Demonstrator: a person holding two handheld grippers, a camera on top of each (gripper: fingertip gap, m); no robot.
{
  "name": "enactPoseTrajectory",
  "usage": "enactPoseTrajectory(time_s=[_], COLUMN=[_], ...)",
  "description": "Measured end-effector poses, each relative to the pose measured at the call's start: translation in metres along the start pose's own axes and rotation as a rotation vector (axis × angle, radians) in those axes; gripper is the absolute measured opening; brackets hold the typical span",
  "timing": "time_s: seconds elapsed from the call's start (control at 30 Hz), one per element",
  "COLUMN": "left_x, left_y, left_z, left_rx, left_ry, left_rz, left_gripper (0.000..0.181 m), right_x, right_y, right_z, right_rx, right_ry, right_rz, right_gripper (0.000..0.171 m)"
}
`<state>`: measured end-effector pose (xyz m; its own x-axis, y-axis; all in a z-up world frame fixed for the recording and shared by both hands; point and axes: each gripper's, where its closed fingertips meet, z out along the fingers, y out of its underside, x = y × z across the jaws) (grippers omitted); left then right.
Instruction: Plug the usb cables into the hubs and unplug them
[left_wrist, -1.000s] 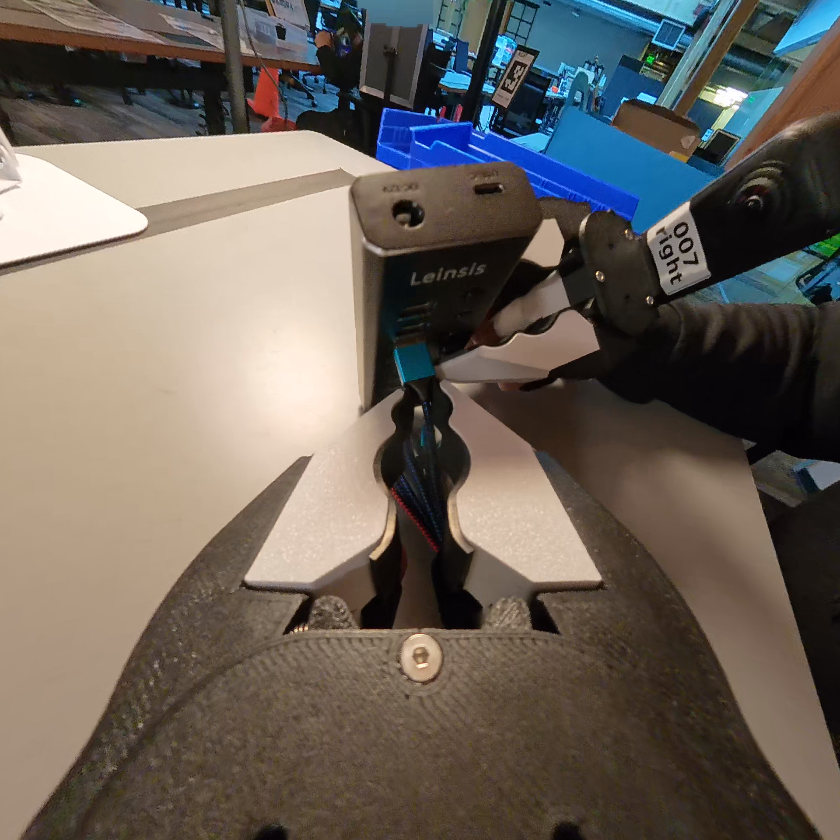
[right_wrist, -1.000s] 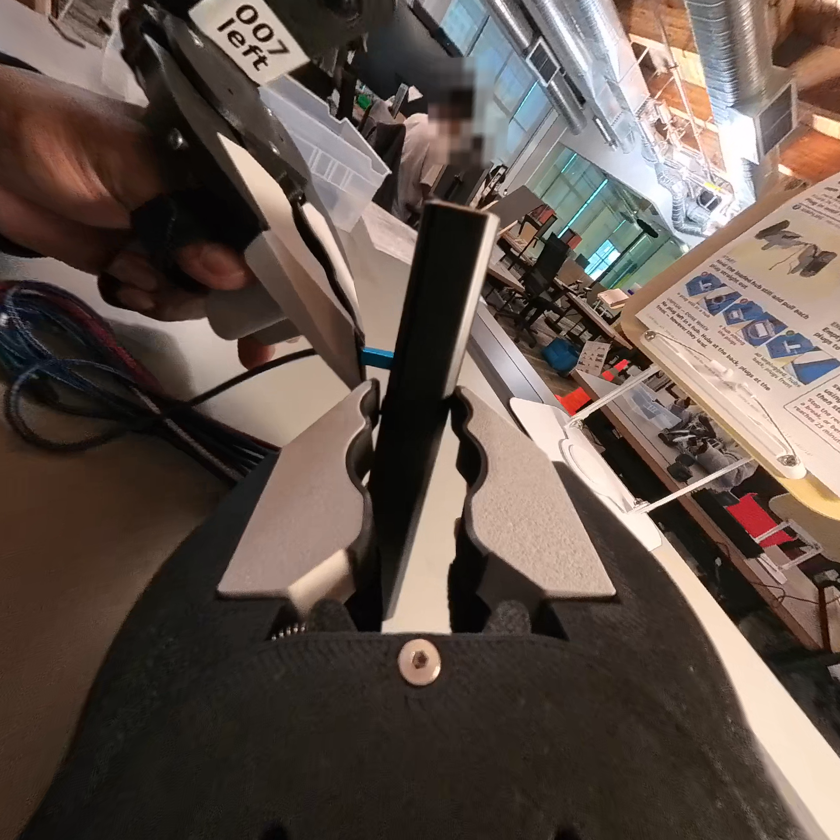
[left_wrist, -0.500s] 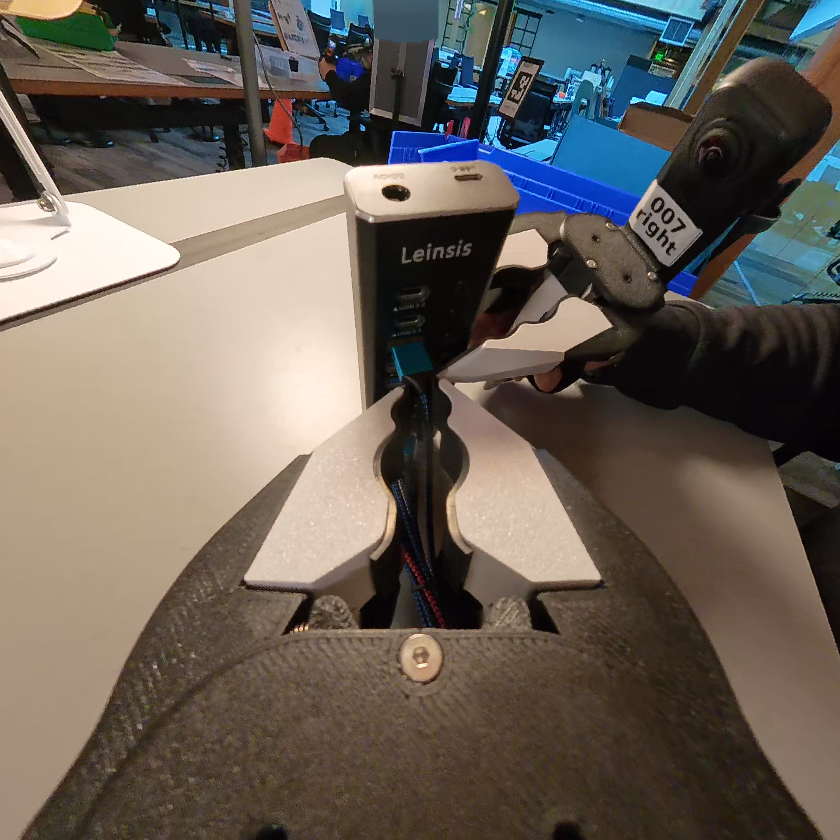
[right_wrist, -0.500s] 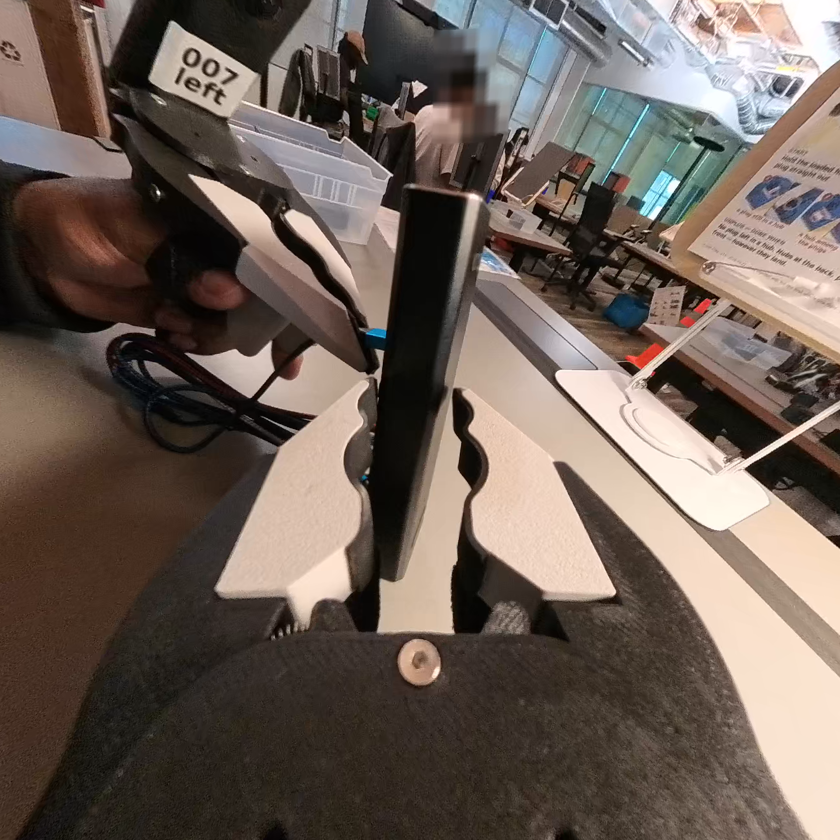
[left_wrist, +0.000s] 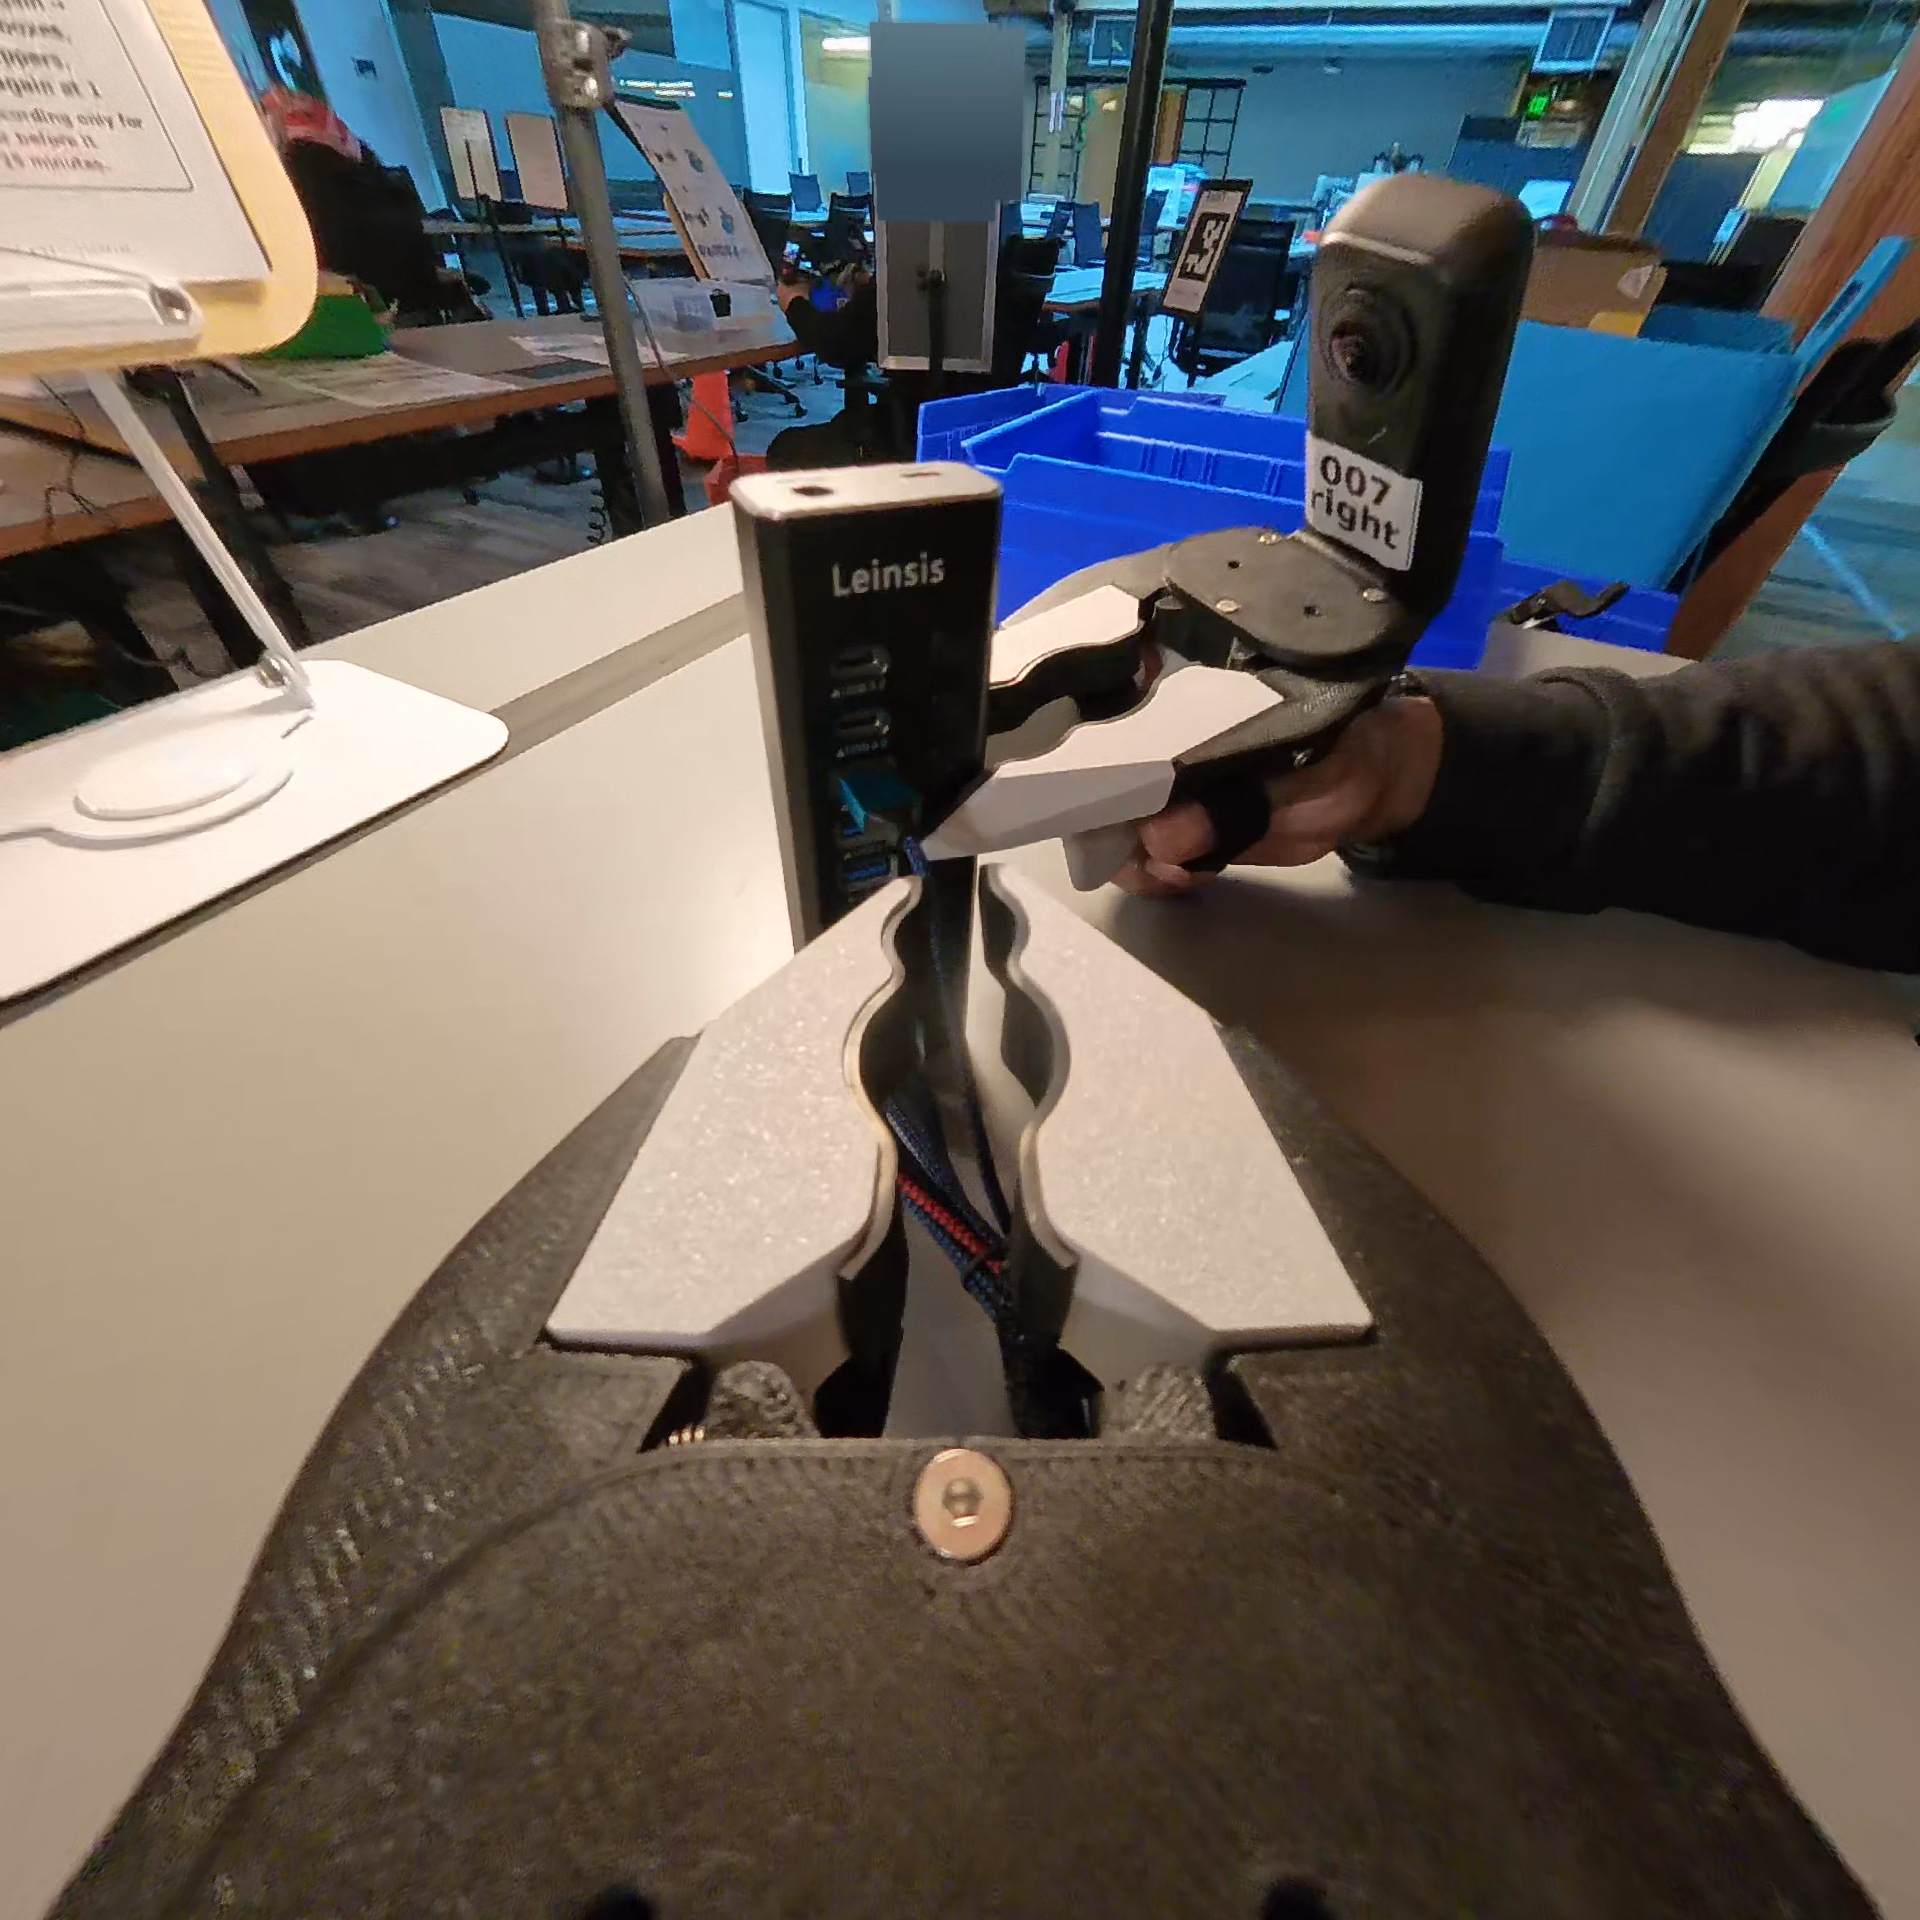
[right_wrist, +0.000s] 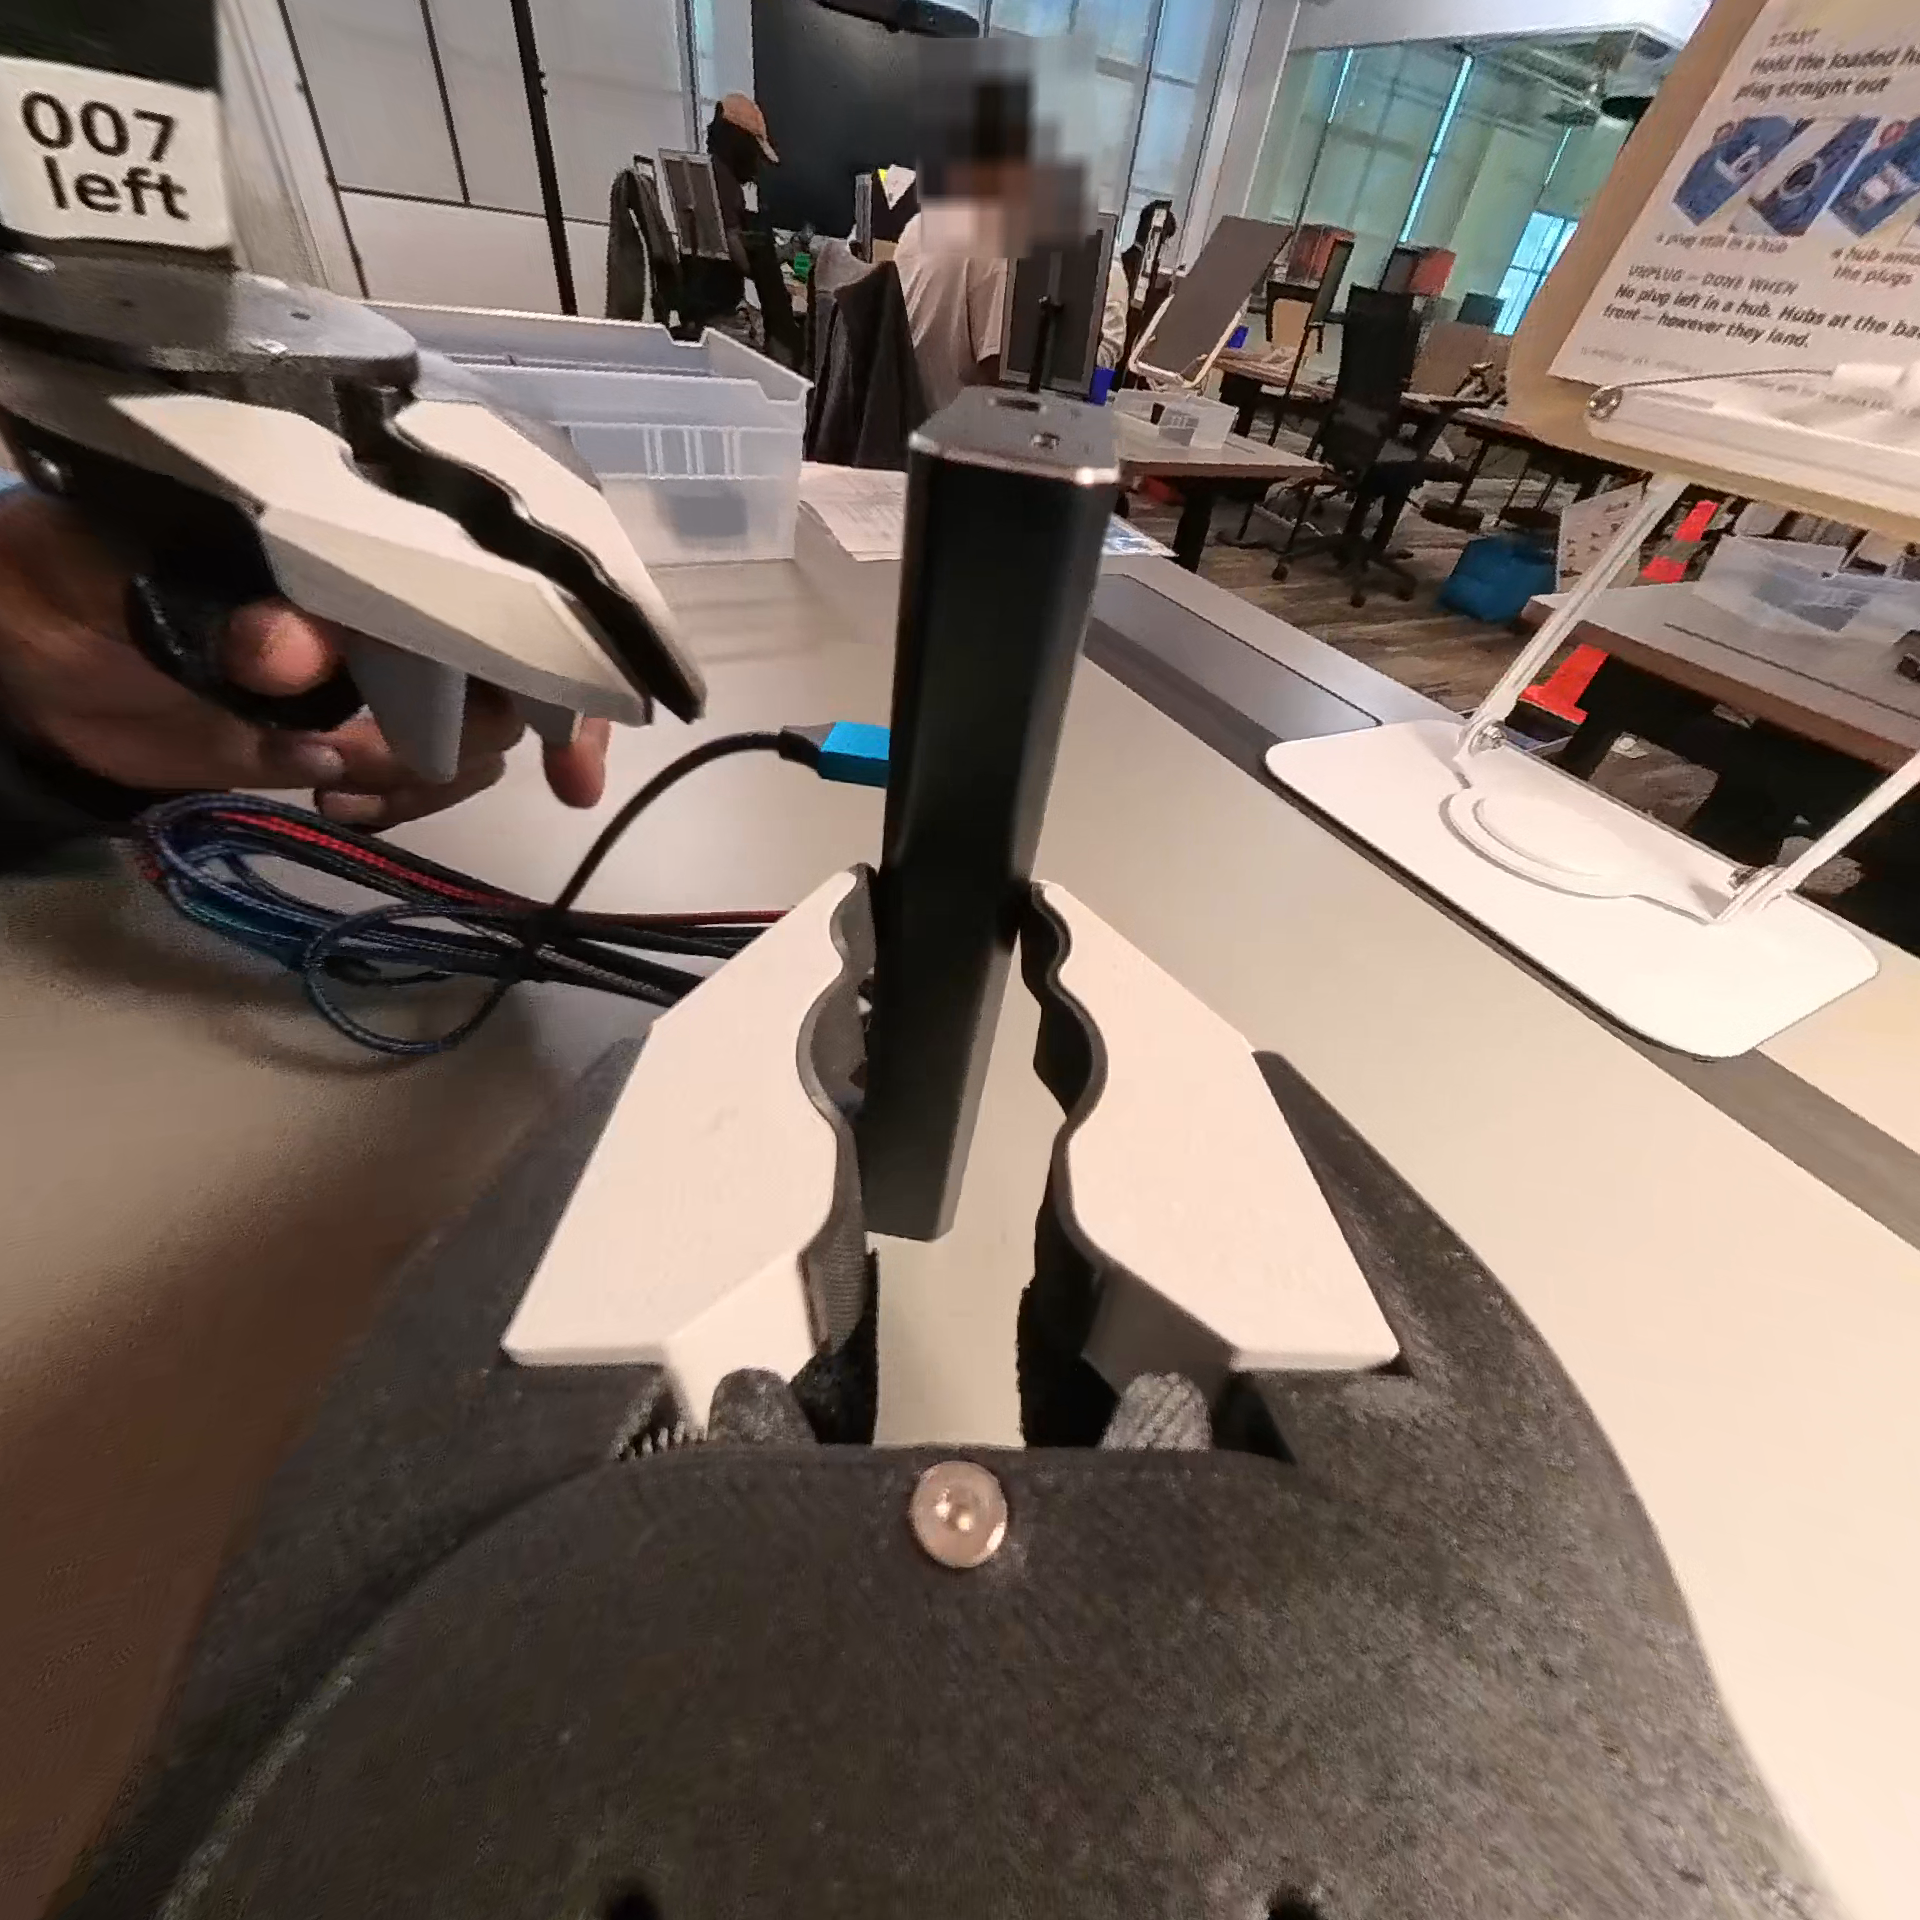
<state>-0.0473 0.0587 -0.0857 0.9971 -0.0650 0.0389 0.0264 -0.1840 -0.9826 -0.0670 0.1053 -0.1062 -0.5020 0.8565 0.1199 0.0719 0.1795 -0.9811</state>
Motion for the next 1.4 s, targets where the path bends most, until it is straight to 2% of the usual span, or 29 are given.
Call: enactPoseTrajectory(time_s=[0.2, 0.33, 0.47, 0.6, 0.9, 1.07, 1.17, 1.4], left_x=[0.025, 0.041, 0.004, -0.005, -0.044, -0.049, -0.047, -0.027], left_y=[-0.011, 0.013, 0.046, 0.069, 0.072, 0.074, 0.078, 0.067], left_z=[0.000, 0.014, 0.022, 0.026, 0.024, 0.025, 0.027, 0.028], left_rx=[0.001, -0.157, -0.375, -0.506, -0.722, -0.773, -0.775, -0.594], left_ry=[-0.026, -0.020, -0.255, -0.275, -0.516, -0.534, -0.483, -0.284], left_rz=[0.269, 0.417, 0.575, 0.672, 1.037, 1.033, 1.010, 0.793], left_gripper=[0.013, 0.016, 0.021, 0.023, 0.027, 0.023, 0.012, 0.012], right_x=[-0.001, 0.000, -0.003, -0.005, 0.001, 0.002, 0.002, 0.002], right_y=[0.000, 0.000, -0.001, -0.001, 0.000, 0.000, 0.000, 0.000], right_z=[0.001, 0.002, 0.004, 0.006, 0.006, 0.006, 0.006, 0.006], right_rx=[-0.001, -0.003, -0.001, -0.002, -0.008, -0.009, -0.009, -0.007], right_ry=[0.009, 0.016, 0.021, 0.023, 0.038, 0.036, 0.033, 0.037], right_rz=[0.006, 0.007, 0.000, 0.000, 0.042, 0.047, 0.050, 0.047], right_gripper=[0.028, 0.028, 0.028, 0.028, 0.027, 0.028, 0.028, 0.027])
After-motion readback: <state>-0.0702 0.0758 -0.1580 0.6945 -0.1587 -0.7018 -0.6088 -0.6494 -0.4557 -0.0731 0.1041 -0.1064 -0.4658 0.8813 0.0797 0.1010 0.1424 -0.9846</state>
